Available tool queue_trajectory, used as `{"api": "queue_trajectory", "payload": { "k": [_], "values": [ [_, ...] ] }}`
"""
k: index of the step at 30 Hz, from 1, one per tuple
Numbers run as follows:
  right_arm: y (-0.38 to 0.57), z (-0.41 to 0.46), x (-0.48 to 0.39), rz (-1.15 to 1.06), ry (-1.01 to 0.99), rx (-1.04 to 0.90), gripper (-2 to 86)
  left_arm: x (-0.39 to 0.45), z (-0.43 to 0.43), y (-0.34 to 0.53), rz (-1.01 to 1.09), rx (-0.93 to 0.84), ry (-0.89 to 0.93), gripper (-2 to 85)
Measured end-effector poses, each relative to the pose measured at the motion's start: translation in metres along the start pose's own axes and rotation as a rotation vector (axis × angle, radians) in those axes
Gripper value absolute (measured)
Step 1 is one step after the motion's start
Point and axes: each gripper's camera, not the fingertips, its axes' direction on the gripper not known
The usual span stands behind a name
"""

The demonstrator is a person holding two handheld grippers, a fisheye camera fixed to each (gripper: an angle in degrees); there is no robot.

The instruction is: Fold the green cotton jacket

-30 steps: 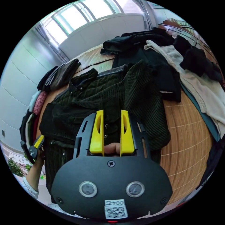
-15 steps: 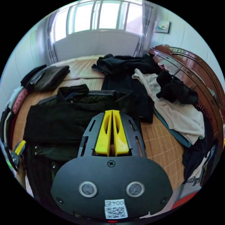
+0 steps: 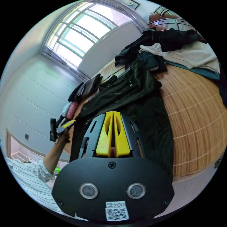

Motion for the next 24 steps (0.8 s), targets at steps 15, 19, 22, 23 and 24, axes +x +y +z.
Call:
{"api": "queue_trajectory", "payload": {
  "k": [15,19,22,23,24],
  "values": [
    [0.023,0.013,-0.05,-0.185,0.46,-0.192,-0.7,0.015,-0.141,-0.043,-0.03,0.248,0.142,0.5],
    [0.024,-0.002,-0.055,-0.185,0.46,-0.188,-0.7,0.081,-0.087,-0.101,0.132,0.034,-0.025,0.4],
    [0.025,-0.013,-0.06,-0.19,0.475,-0.182,-0.6,0.079,-0.049,-0.075,0.122,-0.026,-0.052,0.4],
    [0.025,-0.018,-0.062,-0.195,0.483,-0.18,-0.6,0.074,-0.058,-0.073,0.097,-0.021,-0.038,0.4],
    [0.025,-0.02,-0.063,-0.198,0.487,-0.179,-0.6,0.073,-0.064,-0.074,0.095,-0.023,-0.041,0.4]
  ]
}}
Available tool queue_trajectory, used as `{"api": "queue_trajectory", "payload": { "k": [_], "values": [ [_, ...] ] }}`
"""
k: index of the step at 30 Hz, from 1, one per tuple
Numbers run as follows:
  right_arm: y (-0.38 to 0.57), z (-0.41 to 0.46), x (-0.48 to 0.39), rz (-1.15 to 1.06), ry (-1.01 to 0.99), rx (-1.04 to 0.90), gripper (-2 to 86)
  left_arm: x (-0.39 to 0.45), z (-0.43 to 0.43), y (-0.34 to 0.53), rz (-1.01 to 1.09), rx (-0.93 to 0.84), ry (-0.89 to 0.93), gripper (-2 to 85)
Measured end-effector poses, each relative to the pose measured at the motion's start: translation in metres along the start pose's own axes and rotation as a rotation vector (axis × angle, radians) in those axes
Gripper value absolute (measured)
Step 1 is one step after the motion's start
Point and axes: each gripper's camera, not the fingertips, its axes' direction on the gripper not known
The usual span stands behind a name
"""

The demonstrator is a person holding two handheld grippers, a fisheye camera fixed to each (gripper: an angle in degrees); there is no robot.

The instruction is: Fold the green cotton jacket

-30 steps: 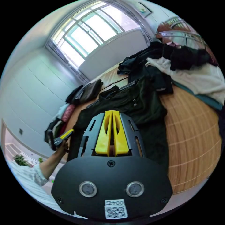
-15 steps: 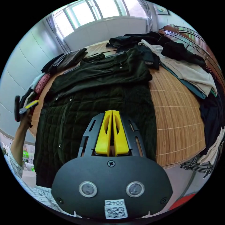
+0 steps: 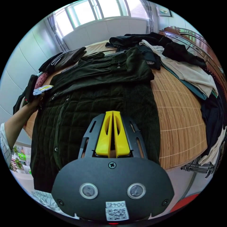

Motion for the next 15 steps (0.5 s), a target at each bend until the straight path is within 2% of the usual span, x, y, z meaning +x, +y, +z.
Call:
{"api": "queue_trajectory", "payload": {
  "k": [3,5,7,12,14,15],
  "values": [
    [0.002,-0.014,0.004,-0.002,0.008,0.002,-0.7,-0.028,-0.058,0.006,-0.049,0.061,0.029,0.5],
    [0.004,-0.026,0.014,0.014,-0.013,0.005,-0.7,-0.074,-0.123,0.04,-0.16,0.16,0.137,0.5],
    [0.005,-0.035,0.025,0.035,-0.054,0.006,-0.7,-0.11,-0.166,0.083,-0.235,0.176,0.233,0.5],
    [0.01,-0.059,0.075,0.154,-0.277,-0.003,-0.6,-0.183,-0.243,0.237,-0.389,0.076,0.436,0.8],
    [0.012,-0.074,0.107,0.265,-0.433,-0.074,-0.4,-0.201,-0.257,0.314,-0.455,-0.052,0.501,1.3],
    [0.014,-0.084,0.113,0.282,-0.442,-0.081,-0.2,-0.204,-0.26,0.332,-0.47,-0.081,0.532,1.5]
  ]
}}
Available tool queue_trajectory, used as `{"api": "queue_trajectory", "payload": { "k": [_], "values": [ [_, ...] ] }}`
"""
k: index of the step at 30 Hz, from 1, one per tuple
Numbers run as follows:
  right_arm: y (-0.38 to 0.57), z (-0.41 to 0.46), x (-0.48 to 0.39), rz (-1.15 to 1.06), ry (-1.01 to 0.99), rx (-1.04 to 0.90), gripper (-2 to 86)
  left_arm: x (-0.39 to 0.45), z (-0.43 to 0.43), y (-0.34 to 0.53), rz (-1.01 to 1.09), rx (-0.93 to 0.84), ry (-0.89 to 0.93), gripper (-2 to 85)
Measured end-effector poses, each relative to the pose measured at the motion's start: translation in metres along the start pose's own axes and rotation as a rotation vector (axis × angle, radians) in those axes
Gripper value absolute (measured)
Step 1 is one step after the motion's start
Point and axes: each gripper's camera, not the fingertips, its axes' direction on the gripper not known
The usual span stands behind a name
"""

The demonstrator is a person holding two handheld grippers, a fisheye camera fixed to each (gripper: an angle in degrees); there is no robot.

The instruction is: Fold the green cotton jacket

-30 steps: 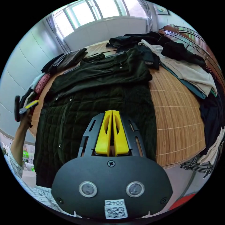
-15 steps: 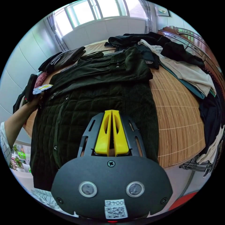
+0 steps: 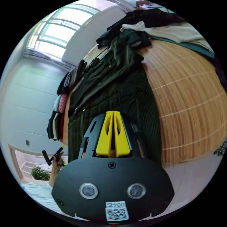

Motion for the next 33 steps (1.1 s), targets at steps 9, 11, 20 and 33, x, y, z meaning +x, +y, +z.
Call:
{"api": "queue_trajectory", "payload": {
  "k": [9,11,20,33],
  "values": [
    [0.139,-0.204,0.054,-0.049,-0.24,0.146,11.8,-0.117,-0.11,0.181,-0.44,-0.005,0.676,11.5],
    [0.191,-0.235,0.107,0.131,-0.353,0.205,12.3,-0.133,-0.111,0.214,-0.542,-0.02,0.844,13.5],
    [0.276,-0.222,0.157,0.369,-0.526,0.176,13.9,-0.076,-0.155,0.192,-0.281,-0.111,0.852,18.0],
    [0.265,-0.257,0.103,0.247,-0.489,0.122,12.7,-0.032,-0.223,0.185,-0.255,-0.031,0.929,13.5]
  ]
}}
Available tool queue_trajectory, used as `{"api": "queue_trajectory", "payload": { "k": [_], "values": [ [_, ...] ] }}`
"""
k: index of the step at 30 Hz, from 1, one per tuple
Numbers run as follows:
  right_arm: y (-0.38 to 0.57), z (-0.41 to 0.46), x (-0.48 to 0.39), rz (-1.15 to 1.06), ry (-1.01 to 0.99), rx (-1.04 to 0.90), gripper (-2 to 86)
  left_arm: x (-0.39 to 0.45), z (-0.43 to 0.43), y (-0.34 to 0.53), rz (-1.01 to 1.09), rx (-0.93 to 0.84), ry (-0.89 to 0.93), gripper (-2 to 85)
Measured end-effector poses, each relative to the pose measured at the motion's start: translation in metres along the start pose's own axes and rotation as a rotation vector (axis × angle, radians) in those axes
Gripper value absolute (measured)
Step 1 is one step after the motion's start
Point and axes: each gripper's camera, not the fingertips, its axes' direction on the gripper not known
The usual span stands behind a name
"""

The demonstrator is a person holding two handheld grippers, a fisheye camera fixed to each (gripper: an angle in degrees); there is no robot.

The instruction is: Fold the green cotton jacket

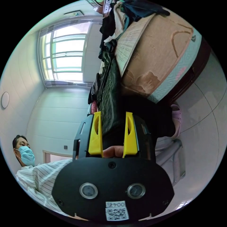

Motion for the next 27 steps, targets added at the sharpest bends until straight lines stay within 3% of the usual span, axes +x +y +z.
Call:
{"api": "queue_trajectory", "payload": {
  "k": [12,19,27],
  "values": [
    [0.013,0.015,-0.07,-0.131,0.028,-0.073,11.9,0.053,0.032,0.012,0.02,-0.096,-0.008,12.0],
    [0.02,0.037,-0.121,-0.254,0.149,-0.169,11.5,0.082,0.04,0.011,0.04,-0.126,-0.141,3.5],
    [0.014,0.013,-0.2,-0.357,0.095,-0.093,9.8,0.106,-0.021,0.014,0.005,0.047,0.11,3.5]
  ]
}}
